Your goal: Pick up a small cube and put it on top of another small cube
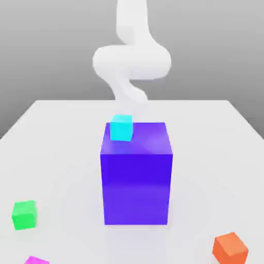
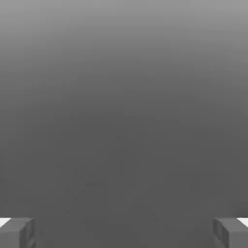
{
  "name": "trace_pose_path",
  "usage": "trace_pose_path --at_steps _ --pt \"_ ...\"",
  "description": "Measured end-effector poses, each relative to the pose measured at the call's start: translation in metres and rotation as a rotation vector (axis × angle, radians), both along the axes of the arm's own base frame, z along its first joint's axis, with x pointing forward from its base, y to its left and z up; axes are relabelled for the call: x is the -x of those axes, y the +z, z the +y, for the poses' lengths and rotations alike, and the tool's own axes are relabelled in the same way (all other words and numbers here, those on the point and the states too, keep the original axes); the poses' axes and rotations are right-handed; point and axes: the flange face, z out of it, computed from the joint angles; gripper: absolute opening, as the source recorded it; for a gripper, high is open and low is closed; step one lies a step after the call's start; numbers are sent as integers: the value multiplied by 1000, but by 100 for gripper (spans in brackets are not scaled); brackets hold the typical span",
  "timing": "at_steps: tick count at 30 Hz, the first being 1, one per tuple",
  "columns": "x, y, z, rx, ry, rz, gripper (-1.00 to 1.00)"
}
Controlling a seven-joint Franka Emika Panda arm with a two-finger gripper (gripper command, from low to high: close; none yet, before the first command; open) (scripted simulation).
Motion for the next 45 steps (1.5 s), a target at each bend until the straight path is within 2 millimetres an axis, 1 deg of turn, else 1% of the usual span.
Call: trace_pose_path --at_steps 4,9,13,17,21,25,28,31,35,36,41,42,43,45 --pt "-49 -46 -21 -17 -31 96 0" --pt "-100 -111 -49 -37 -72 211 0" --pt "-131 -170 -73 -54 -107 303 0" --pt "-154 -233 -100 -70 -148 394 0" --pt "-168 -300 -128 -86 -190 485 0" --pt "-173 -370 -150 -97 -223 577 0" --pt "-170 -424 -167 -106 -251 645 0" --pt "-162 -478 -184 -114 -280 713 0" --pt "-159 -542 -189 -116 -288 733 0" --pt "-158 -553 -189 -117 -288 735 -100" --pt "-158 -553 -189 -117 -288 735 -100" --pt "-158 -558 -189 -117 -288 735 -100" --pt "-158 -553 -189 -118 -288 735 -100" --pt "-159 -530 -189 -117 -288 735 -100"
